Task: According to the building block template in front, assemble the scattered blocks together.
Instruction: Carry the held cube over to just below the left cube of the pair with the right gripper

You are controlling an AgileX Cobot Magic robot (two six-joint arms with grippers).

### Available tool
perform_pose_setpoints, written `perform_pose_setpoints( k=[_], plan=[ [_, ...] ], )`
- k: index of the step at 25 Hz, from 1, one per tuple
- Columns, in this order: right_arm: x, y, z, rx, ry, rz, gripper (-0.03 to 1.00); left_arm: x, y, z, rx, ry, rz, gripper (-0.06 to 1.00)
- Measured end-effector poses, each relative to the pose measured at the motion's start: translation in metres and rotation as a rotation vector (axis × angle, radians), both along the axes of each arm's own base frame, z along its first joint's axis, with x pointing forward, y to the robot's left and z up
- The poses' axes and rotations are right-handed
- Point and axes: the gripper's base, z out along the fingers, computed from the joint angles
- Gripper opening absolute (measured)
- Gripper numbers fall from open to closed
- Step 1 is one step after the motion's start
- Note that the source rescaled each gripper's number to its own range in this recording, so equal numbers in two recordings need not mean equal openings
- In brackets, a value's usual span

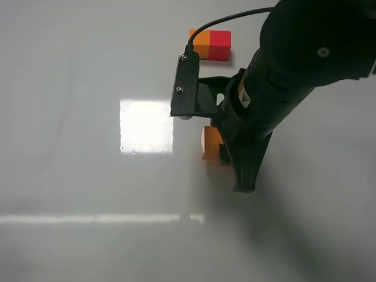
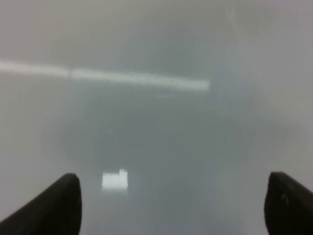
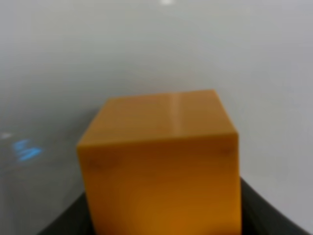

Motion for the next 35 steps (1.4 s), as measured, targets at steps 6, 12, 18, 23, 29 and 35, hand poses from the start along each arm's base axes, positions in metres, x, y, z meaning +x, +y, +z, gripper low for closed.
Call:
perform_pose_setpoints(
  k=[6,12,18,23,29,35],
  plan=[
    [0.009,0.012,-0.018,-0.044,0.029,0.008,0.01,0.000,0.000,0.000,0.002,0.000,-0.001,0.00],
    [0.012,0.015,-0.021,-0.058,0.027,0.009,0.01,0.000,0.000,0.000,0.001,0.000,-0.001,0.00],
    [0.012,0.015,-0.021,-0.044,0.027,-0.010,0.01,0.000,0.000,0.000,0.002,0.000,0.000,0.00],
    [0.012,0.015,-0.021,-0.039,0.026,-0.016,0.01,0.000,0.000,0.000,0.002,0.000,0.000,0.00],
    [0.012,0.015,-0.019,-0.038,0.016,-0.014,0.30,0.000,0.000,0.000,0.003,0.000,0.000,0.00],
    [0.005,0.011,-0.009,0.013,0.033,-0.015,0.50,0.000,0.000,0.000,0.004,0.000,0.001,0.00]
  ],
)
